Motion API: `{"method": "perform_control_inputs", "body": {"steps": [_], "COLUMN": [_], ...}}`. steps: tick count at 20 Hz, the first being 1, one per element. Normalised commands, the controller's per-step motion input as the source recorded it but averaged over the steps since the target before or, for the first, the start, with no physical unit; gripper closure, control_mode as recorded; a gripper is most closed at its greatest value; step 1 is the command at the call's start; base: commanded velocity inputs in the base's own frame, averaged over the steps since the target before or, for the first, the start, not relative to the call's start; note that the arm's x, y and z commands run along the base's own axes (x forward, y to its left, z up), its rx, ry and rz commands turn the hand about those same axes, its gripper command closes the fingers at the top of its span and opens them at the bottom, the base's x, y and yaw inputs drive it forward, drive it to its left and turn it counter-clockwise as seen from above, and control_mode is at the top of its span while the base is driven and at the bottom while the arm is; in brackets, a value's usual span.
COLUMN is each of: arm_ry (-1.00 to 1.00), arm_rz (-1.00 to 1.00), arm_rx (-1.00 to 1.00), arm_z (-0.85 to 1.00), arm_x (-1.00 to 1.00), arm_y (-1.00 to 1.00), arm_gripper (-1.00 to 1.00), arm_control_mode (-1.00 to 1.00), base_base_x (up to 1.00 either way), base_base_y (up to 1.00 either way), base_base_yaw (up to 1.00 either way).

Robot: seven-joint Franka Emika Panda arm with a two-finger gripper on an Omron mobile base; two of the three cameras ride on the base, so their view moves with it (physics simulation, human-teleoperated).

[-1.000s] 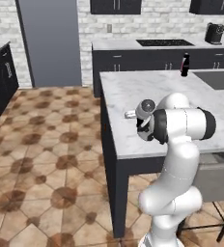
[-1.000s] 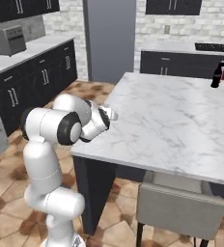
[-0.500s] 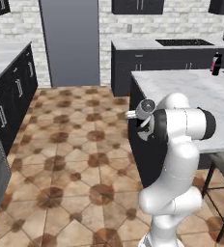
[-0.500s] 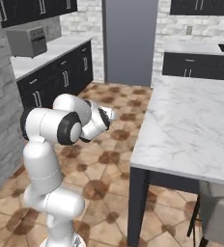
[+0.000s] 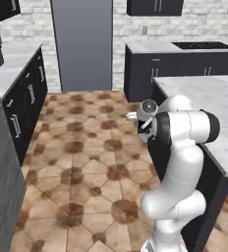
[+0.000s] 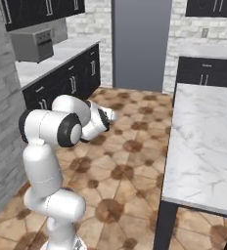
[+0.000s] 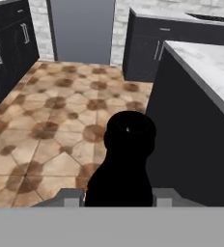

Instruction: Place the large bottle from the dining counter next to the other large bottle outside the sink, and place the small bottle from the dining counter next to the other small bottle inside the sink.

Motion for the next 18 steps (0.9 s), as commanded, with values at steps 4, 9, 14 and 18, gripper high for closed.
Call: {"method": "perform_control_inputs", "body": {"steps": [4, 9, 14, 18], "arm_ry": [0.0, 0.0, 0.0, 0.0], "arm_rz": [0.0, 0.0, 0.0, 0.0], "arm_rx": [0.0, 0.0, 0.0, 0.0], "arm_z": [0.0, 0.0, 0.0, 0.0], "arm_x": [0.0, 0.0, 0.0, 0.0], "arm_y": [0.0, 0.0, 0.0, 0.0], "arm_gripper": [1.0, 1.0, 1.0, 1.0], "arm_control_mode": [1.0, 1.0, 1.0, 1.0], "base_base_x": [1.0, 1.0, 1.0, 1.0], "base_base_y": [0.07, 0.04, 0.02, 0.01], "base_base_yaw": [0.0, 0.0, 0.0, 0.0]}}
